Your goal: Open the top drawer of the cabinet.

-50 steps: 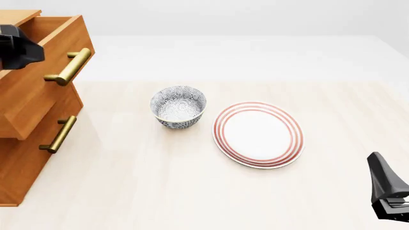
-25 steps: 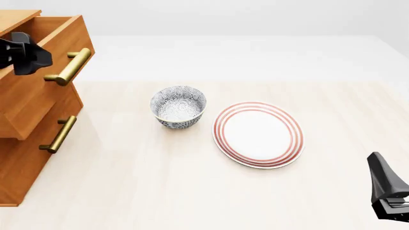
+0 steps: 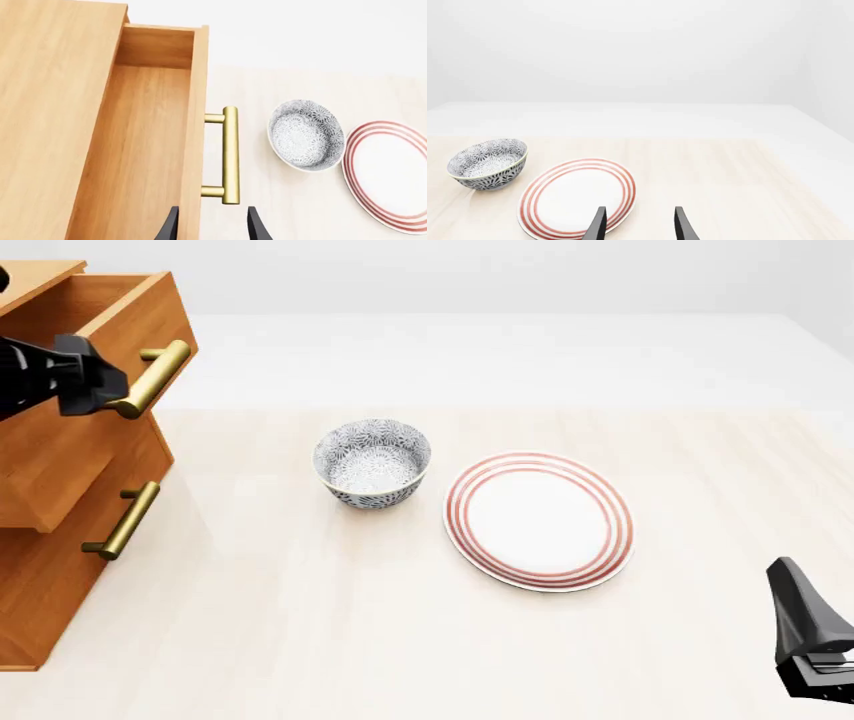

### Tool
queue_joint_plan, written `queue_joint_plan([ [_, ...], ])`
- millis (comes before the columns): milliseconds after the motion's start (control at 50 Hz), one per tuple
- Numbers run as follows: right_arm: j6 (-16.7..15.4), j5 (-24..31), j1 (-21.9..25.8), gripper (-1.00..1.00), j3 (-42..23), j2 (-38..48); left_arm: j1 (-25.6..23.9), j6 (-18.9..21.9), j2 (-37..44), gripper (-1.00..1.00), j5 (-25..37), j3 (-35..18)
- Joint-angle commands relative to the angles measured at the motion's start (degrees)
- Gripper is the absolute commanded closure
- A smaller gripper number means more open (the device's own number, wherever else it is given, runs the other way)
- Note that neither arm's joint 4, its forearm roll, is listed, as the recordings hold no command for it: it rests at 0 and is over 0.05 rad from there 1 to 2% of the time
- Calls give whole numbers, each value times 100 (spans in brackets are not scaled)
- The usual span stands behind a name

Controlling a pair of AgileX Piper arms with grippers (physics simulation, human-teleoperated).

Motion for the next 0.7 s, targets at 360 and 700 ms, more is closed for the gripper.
queue_joint_plan([
  [360, -2, 0, 1, -100, 0, 0, -290, -41, 8, -100, 15, 55],
  [700, 0, 0, 0, -100, 0, 0, -552, 10, -63, -100, 104, -104],
])
